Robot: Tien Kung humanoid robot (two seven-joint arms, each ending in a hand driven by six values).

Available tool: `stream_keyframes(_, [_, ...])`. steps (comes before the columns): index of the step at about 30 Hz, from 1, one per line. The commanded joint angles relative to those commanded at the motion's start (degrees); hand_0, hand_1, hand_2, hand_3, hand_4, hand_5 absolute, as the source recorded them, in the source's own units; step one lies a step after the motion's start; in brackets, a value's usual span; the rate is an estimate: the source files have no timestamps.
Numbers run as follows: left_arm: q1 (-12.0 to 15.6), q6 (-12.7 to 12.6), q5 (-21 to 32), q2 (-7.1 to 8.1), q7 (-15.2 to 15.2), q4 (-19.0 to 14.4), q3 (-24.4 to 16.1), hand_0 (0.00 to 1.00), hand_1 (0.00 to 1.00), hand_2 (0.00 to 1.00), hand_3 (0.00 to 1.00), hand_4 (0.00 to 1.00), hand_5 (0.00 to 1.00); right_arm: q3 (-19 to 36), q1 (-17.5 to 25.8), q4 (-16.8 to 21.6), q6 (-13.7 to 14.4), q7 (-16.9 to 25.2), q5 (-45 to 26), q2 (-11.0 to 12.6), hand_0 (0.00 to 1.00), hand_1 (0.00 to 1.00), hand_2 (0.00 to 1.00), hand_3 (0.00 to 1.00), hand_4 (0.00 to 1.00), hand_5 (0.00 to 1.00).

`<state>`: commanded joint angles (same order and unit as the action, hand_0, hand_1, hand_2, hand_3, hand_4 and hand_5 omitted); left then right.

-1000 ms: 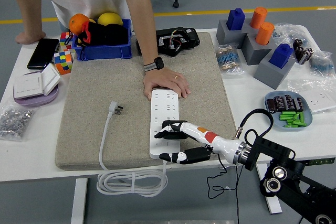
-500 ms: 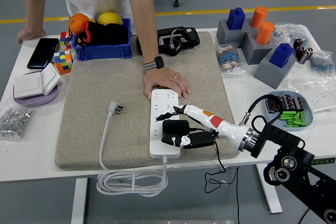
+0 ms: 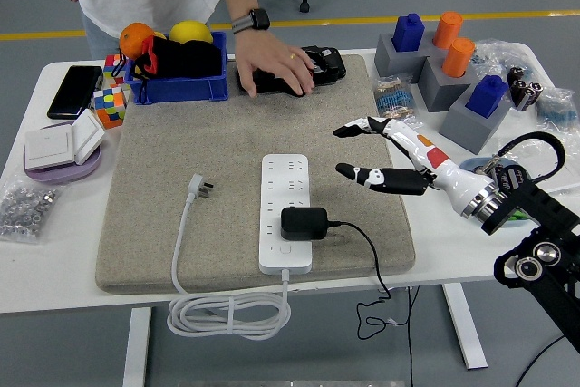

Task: Press the white button,pick up the black plug,place it near the board,insert it into the board

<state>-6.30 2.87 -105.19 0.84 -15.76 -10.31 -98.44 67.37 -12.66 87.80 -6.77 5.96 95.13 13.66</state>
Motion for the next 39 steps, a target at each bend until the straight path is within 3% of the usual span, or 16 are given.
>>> stream_keyframes(10, [0.0, -0.1, -0.2, -0.15, 0.0, 0.0, -0.1, 0.482, 0.499, 0.498, 0.588, 0.581, 0.255, 13.3, 6.5, -0.9, 0.5, -2.8, 6.2, 0.1, 0.885, 0.796, 0.741, 0.740, 0.883, 0.614])
stream_keyframes(15, [-0.5, 0.0, 0.0, -0.25, 0.1, 0.0, 0.6, 0.483, 0.499, 0.499, 0.588, 0.581, 0.255, 19.1, 9.7, -0.4, 1.3, -2.6, 10.8, -1.0, 0.886, 0.808, 0.749, 0.745, 0.885, 0.614])
stream_keyframes(23, [-1.1, 0.0, 0.5, -0.33, 0.2, 0.0, 1.4, 0.483, 0.497, 0.499, 0.588, 0.580, 0.256, 25.9, 12.2, 0.9, 1.3, -2.0, 8.0, -3.5, 0.888, 0.804, 0.750, 0.742, 0.884, 0.611])
stream_keyframes(27, [-1.0, 0.1, 0.0, -0.20, 0.2, 0.0, 1.2, 0.483, 0.497, 0.499, 0.588, 0.580, 0.256, 27.3, 12.2, 1.3, 2.1, -0.7, 6.7, -3.8, 0.888, 0.804, 0.750, 0.742, 0.884, 0.611])
stream_keyframes(34, [-1.1, 0.0, -0.3, -0.11, 0.1, 0.0, 1.1, 0.484, 0.499, 0.499, 0.588, 0.579, 0.258, 28.3, 12.9, 1.6, 6.1, 4.9, 4.8, -4.5, 0.879, 0.796, 0.739, 0.734, 0.897, 0.596])
stream_keyframes(39, [-1.0, 0.0, -0.6, -0.12, 0.1, 0.0, 1.2, 0.482, 0.500, 0.499, 0.588, 0.578, 0.258, 29.2, 13.4, 1.9, 6.9, 6.1, 4.6, -5.0, 0.876, 0.795, 0.733, 0.733, 0.899, 0.590])
